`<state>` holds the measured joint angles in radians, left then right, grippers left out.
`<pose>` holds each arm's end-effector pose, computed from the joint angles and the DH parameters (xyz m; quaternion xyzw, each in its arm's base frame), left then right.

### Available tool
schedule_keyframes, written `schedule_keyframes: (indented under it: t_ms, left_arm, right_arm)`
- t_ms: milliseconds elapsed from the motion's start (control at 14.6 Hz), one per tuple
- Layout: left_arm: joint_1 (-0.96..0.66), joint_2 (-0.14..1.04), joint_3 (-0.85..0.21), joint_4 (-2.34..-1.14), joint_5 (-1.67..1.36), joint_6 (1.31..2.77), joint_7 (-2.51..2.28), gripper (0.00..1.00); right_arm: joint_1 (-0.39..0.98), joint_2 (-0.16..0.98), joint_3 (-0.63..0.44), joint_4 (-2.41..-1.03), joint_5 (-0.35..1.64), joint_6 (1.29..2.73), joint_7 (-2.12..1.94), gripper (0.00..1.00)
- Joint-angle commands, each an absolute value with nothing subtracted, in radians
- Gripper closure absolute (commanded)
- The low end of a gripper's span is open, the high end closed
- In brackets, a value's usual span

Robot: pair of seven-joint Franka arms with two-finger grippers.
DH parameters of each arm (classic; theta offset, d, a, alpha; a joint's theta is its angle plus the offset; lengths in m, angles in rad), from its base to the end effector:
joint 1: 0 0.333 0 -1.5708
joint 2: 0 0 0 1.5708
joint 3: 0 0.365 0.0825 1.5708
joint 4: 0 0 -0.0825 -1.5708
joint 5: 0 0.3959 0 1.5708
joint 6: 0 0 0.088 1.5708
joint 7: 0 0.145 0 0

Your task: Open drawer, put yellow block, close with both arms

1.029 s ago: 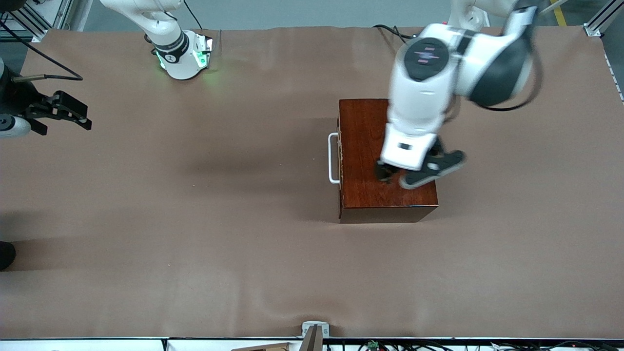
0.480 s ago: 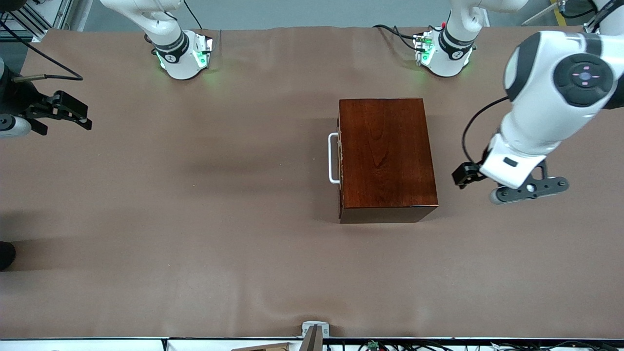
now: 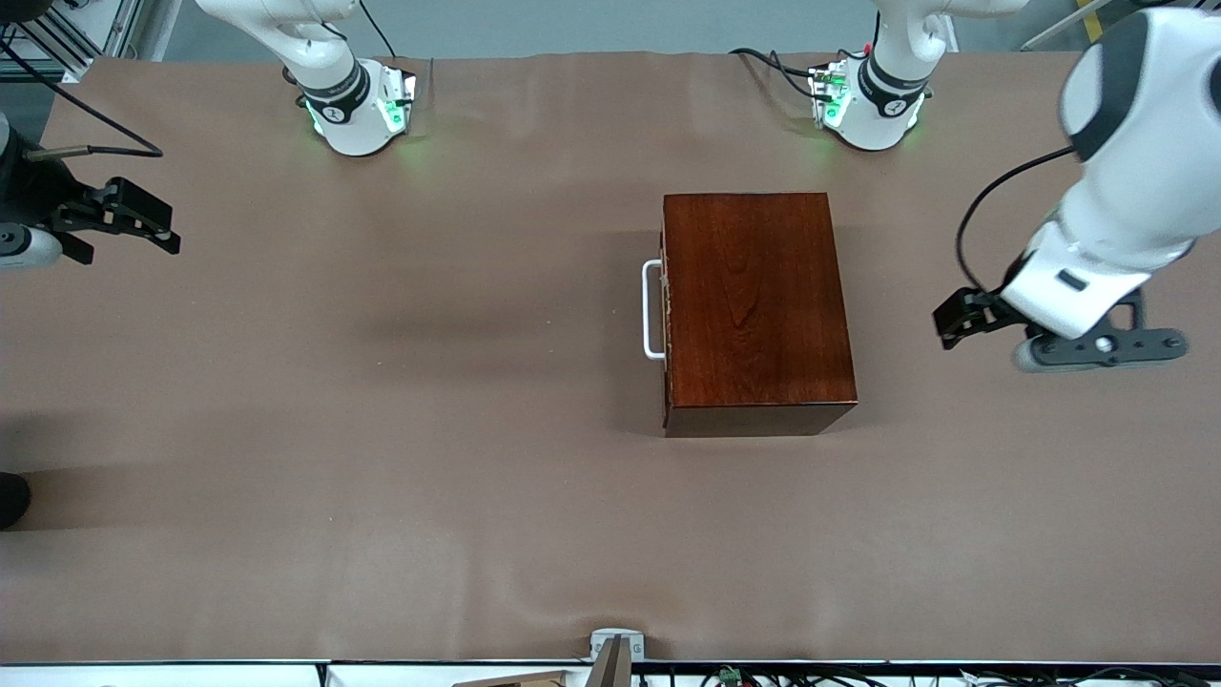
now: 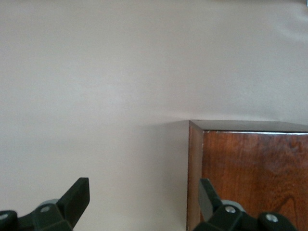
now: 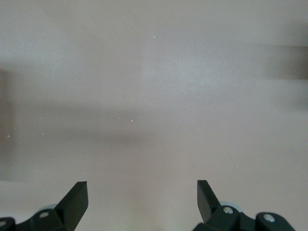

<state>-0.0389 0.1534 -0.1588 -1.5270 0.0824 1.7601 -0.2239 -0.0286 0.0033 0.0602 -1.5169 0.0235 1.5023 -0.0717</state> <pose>0.6297 -0.1082 0.5836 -0.9987 -0.0084 -0.0459 0.0195 0.5599 0.0212 0.6536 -0.9985 -0.0523 0.0087 0.0120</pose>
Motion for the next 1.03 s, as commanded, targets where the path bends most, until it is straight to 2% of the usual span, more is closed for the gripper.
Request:
schedule_keyframes:
  t_ms: [0, 274, 412, 686, 960]
  left_arm:
    - [0.072, 0.062, -0.241, -1.615, 0.077, 1.756, -0.152, 0.0]
    - [0.1, -0.063, -0.244, -1.756, 0.057, 1.718, -0.074, 0.0]
    - [0.104, -0.126, -0.242, -1.79, 0.049, 1.712, -0.071, 0.0]
    - [0.089, -0.212, -0.216, -1.812, -0.021, 1.652, -0.075, 0.0]
    - [0.084, -0.212, -0.181, -1.775, -0.028, 1.621, -0.071, 0.0]
  right_arm:
    - [-0.037, -0.005, 0.067, -1.52, 0.031, 1.497, -0.071, 0.0]
    - [-0.037, -0.005, 0.067, -1.52, 0.034, 1.497, -0.071, 0.0]
    - [-0.037, -0.005, 0.067, -1.52, 0.035, 1.497, -0.071, 0.0]
    - [-0.038, -0.005, 0.067, -1.52, 0.035, 1.496, -0.071, 0.0]
    - [-0.041, -0.005, 0.067, -1.522, 0.035, 1.496, -0.071, 0.0]
